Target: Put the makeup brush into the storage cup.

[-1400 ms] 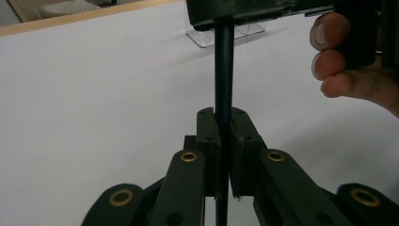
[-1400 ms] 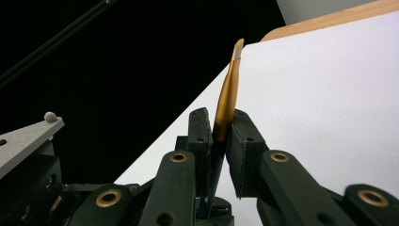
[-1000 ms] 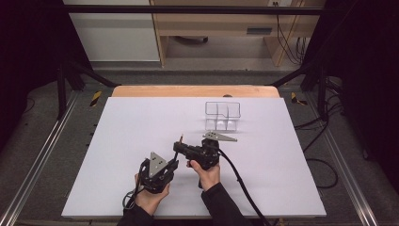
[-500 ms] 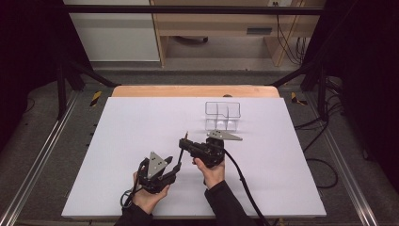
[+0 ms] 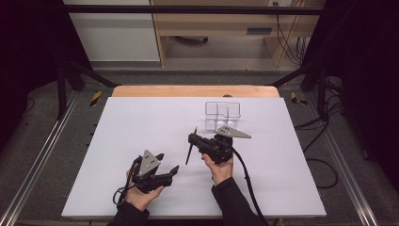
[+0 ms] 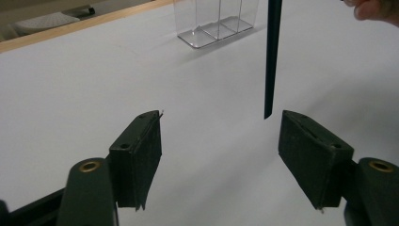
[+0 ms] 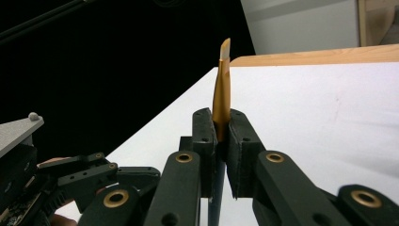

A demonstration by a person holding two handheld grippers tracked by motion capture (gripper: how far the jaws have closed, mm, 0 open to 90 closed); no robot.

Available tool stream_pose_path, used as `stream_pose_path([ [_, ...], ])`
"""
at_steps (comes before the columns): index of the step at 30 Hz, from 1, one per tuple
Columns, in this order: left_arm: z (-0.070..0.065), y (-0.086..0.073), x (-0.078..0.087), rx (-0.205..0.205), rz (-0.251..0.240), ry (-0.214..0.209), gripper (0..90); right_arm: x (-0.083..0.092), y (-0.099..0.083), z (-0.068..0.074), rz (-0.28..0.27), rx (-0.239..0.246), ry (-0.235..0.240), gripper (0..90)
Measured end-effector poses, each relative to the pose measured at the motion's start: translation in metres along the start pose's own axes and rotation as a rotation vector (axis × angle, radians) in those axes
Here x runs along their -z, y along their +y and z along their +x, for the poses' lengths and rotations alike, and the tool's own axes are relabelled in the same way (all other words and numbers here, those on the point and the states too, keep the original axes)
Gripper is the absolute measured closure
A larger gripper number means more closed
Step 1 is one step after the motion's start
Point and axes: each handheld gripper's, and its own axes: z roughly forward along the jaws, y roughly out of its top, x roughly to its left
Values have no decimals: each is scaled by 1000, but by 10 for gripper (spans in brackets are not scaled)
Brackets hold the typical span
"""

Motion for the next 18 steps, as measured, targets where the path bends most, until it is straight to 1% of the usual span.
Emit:
stream_pose_path([
  [5,8,-1,5,14,-8,10,245,5,4,-2,-6,19,-16,834],
  [9,14,-1,10,20,-15,14,201,7,10,-3,-5,49,-33,834],
  [11,17,-1,11,20,-10,5,184,9,13,-2,-6,68,-43,834],
  [14,21,-2,14,21,-9,5,166,11,19,-2,-7,93,-61,834],
  [18,26,-3,17,26,-11,18,136,13,25,-4,-10,117,-79,834],
])
